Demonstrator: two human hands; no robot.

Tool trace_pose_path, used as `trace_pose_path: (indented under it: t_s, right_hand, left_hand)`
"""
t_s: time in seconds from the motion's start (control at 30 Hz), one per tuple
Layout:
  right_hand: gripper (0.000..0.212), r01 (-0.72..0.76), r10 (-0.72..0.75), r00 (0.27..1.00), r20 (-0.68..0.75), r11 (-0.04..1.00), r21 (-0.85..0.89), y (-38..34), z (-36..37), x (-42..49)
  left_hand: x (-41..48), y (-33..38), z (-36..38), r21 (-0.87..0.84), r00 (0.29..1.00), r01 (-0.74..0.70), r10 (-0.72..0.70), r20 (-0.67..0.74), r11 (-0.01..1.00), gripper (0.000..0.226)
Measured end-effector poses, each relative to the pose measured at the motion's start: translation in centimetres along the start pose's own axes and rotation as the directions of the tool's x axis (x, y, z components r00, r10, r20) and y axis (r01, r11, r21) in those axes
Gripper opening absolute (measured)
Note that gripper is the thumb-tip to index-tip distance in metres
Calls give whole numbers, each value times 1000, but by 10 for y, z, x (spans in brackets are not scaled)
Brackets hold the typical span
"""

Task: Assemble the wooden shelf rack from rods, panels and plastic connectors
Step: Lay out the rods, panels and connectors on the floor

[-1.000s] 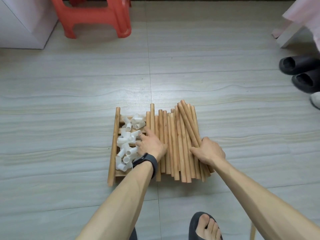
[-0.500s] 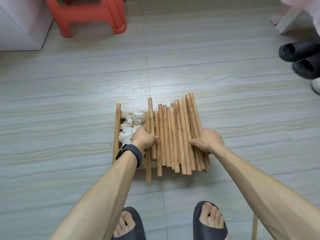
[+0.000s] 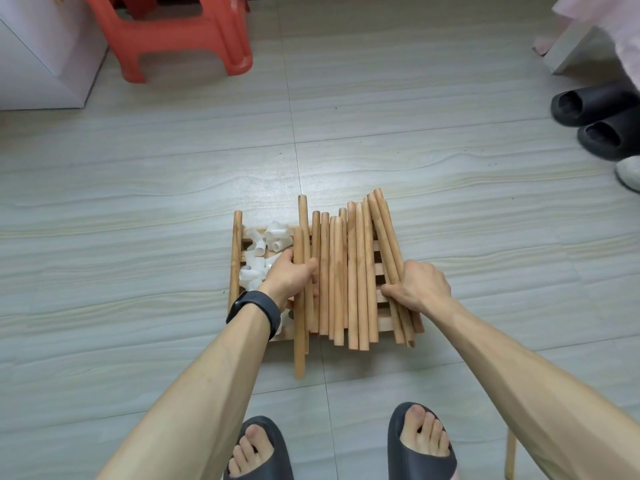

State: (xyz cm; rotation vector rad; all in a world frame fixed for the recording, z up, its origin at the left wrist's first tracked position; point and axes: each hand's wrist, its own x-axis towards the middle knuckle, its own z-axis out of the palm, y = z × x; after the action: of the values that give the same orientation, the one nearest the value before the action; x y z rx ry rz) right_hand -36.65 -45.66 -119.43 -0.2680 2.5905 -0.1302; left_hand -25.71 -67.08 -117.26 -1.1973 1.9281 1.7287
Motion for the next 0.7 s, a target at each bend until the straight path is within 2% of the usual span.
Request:
trace_pose_path:
  t_s: [0.13, 0.23, 0.4, 0.5, 0.57, 0.63, 0.7]
  right_hand:
    - [25, 7, -6, 997, -76, 1000, 9, -7, 6, -3]
    - [20, 40, -47, 989, -143, 998, -51, -14, 10, -7]
    - [17, 44, -62, 990, -127, 988, -145, -18, -1, -13]
    - [7, 13, -22, 991, -130, 998, -65, -18, -19, -20]
    - [12, 15, -11, 994, -106, 999, 34, -24, -37, -30]
    - [19, 54, -46, 995, -89, 994, 94, -33, -55, -44]
    - [16, 119, -108, 990, -90, 983, 138, -49, -71, -61]
  left_hand:
    - [-1, -4, -1, -7, 1000, 11, -11, 3, 1000, 23]
    - [-6, -5, -6, -17, 1000, 18, -18, -12, 1000, 13]
    - [-20, -1, -18, 22, 1000, -7, 8, -29, 1000, 23]
    - [-31, 4, -35, 23, 999, -29, 29, -24, 999, 21]
    - [-38, 9, -53, 30, 998, -58, 59, -32, 998, 12]
    - [-45, 15, -73, 45, 996, -76, 79, -52, 996, 11]
    - [-54, 18, -94, 48, 994, -80, 83, -64, 996, 15]
